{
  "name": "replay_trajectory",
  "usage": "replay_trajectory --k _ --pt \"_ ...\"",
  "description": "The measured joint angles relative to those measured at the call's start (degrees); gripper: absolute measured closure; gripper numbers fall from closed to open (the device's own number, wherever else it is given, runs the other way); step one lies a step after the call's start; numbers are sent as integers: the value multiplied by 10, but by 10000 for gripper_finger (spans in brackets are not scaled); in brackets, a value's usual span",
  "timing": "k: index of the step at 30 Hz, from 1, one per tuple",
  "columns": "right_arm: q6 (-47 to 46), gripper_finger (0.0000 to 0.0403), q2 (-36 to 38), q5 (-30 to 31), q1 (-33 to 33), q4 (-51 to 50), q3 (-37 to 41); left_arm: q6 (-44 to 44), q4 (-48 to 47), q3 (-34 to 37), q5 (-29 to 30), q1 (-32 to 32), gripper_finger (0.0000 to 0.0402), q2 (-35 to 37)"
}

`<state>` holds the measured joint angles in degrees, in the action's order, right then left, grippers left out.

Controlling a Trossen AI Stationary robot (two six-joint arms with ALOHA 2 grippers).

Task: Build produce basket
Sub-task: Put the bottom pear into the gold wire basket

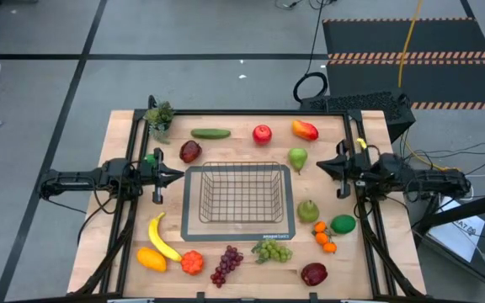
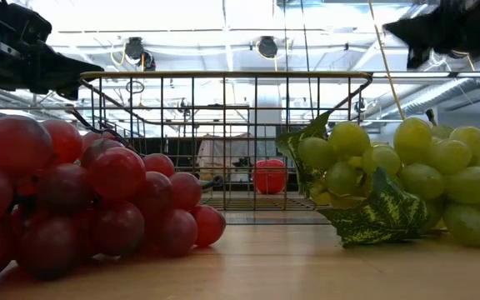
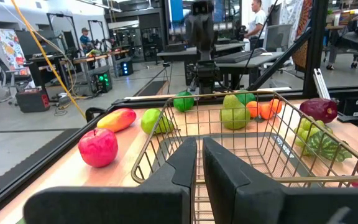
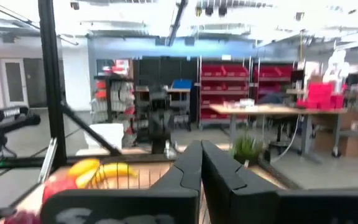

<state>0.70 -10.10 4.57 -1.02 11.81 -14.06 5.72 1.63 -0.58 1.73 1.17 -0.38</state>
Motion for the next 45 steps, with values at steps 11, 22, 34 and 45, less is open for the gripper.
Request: replay_trajectory --k 11,22,34,45 --pt "30 403 -231 -1 0 -192 -329 0 2 0 6 0 371 0" --pt "-6 403 -428 -1 0 -452 -667 -15 3 0 10 0 371 0" --pt "0 403 -546 -1 0 -524 -860 -35 34 0 11 0 371 0" --pt "-1 403 -563 -1 0 -537 -860 -103 40 -77 32 0 371 -31"
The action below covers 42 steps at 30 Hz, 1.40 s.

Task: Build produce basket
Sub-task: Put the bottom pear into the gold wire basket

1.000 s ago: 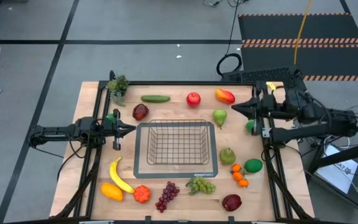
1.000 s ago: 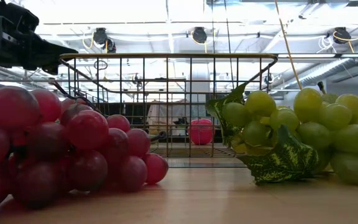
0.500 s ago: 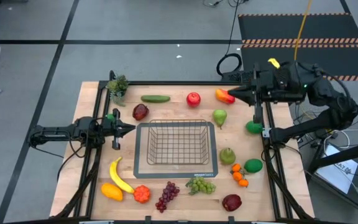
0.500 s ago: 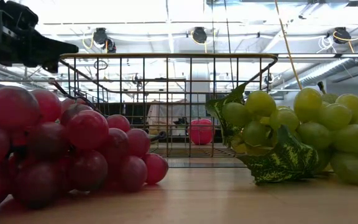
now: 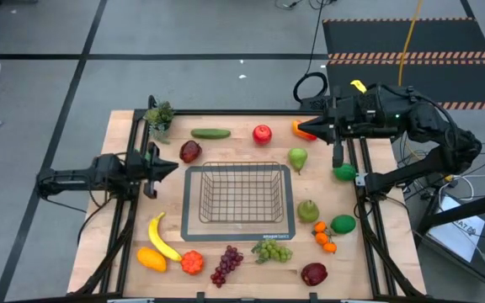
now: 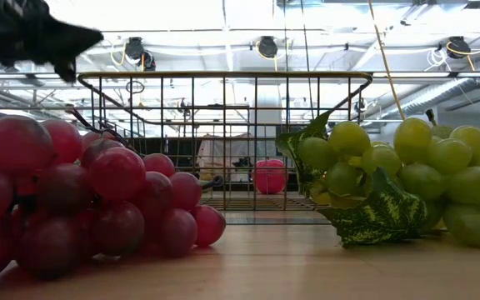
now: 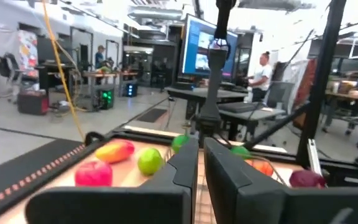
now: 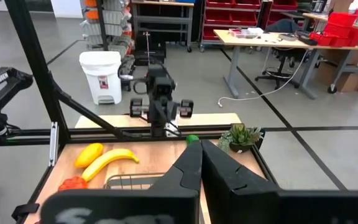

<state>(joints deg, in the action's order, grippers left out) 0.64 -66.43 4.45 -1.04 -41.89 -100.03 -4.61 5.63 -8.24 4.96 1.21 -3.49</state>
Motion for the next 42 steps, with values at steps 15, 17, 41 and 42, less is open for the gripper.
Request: replay_trajectory --k 15,17,41,42 --pt "0 403 0 1 0 0 0 7 -139 -397 35 0 371 -283" --pt "0 403 0 1 0 0 0 -5 -166 -455 42 0 371 -318" --pt "-64 403 5 -2 0 1 1 -52 -406 -930 38 0 371 -640" --pt "-73 403 6 -2 0 -4 1 -51 -407 -933 38 0 371 -646"
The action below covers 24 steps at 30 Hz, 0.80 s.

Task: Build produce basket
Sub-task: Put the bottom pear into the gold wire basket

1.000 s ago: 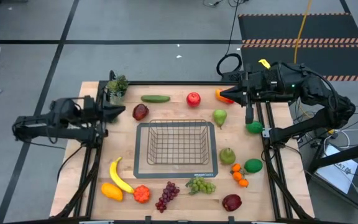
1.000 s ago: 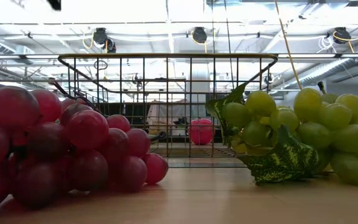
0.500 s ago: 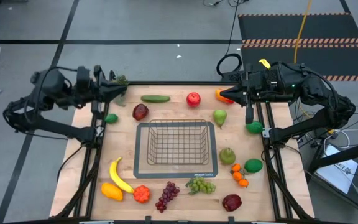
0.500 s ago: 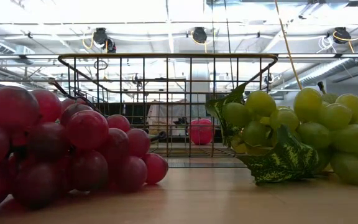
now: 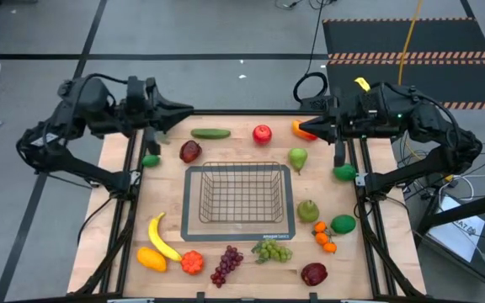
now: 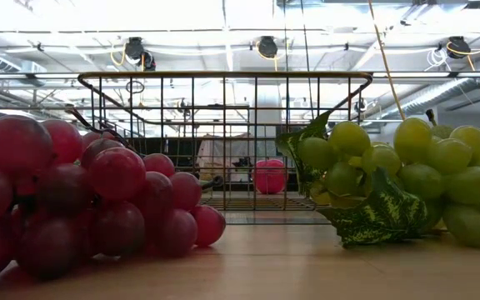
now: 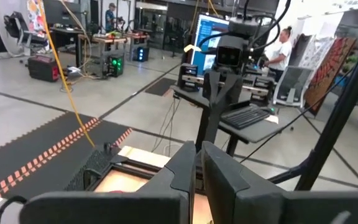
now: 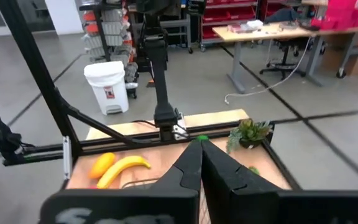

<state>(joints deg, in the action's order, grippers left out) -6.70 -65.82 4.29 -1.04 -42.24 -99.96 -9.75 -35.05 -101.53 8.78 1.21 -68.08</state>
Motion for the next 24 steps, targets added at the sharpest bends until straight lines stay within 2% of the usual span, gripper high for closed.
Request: replay_trajectory --k 14,19,24 --pt "-102 403 22 -16 0 -14 0 -36 1 -83 2 -39 371 -92" --pt "-182 403 25 -16 1 -22 0 -30 -1 -87 -26 -44 371 -96" --pt "-230 403 24 -14 22 -25 0 -35 -31 -87 -26 -44 371 -92"
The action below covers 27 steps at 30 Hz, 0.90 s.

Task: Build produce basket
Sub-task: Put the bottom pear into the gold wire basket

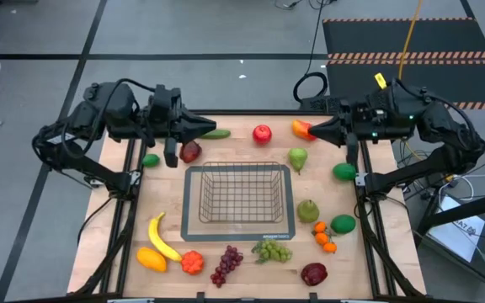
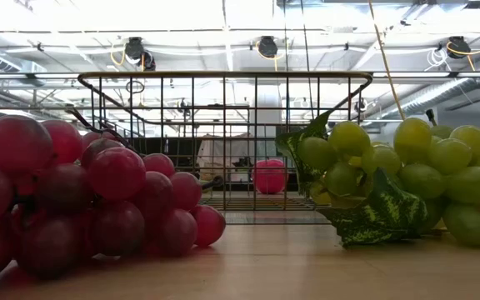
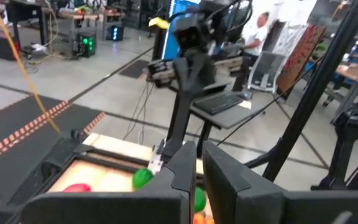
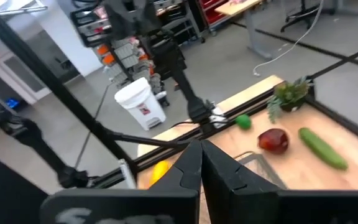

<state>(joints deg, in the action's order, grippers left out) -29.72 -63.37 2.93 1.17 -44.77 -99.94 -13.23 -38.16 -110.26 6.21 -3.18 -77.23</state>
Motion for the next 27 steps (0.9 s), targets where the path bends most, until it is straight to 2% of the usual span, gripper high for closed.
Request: replay_trajectory --k 3,8,11,15,23,27 --pt "-1 403 -1 5 13 0 0 0 -27 0 3 0 371 0" --pt "-49 403 -11 78 39 -3 0 -9 -58 0 3 0 371 0" --pt "-77 403 -25 92 52 -11 0 -13 -66 0 3 0 371 0" --pt "-119 403 -52 92 72 -28 0 -32 -85 0 3 -1 371 0" --pt "-217 403 -113 86 142 -70 0 -63 -187 0 -17 -2 371 -3" --pt "-235 403 -131 24 140 -127 0 -90 -235 0 -16 -16 371 -1"
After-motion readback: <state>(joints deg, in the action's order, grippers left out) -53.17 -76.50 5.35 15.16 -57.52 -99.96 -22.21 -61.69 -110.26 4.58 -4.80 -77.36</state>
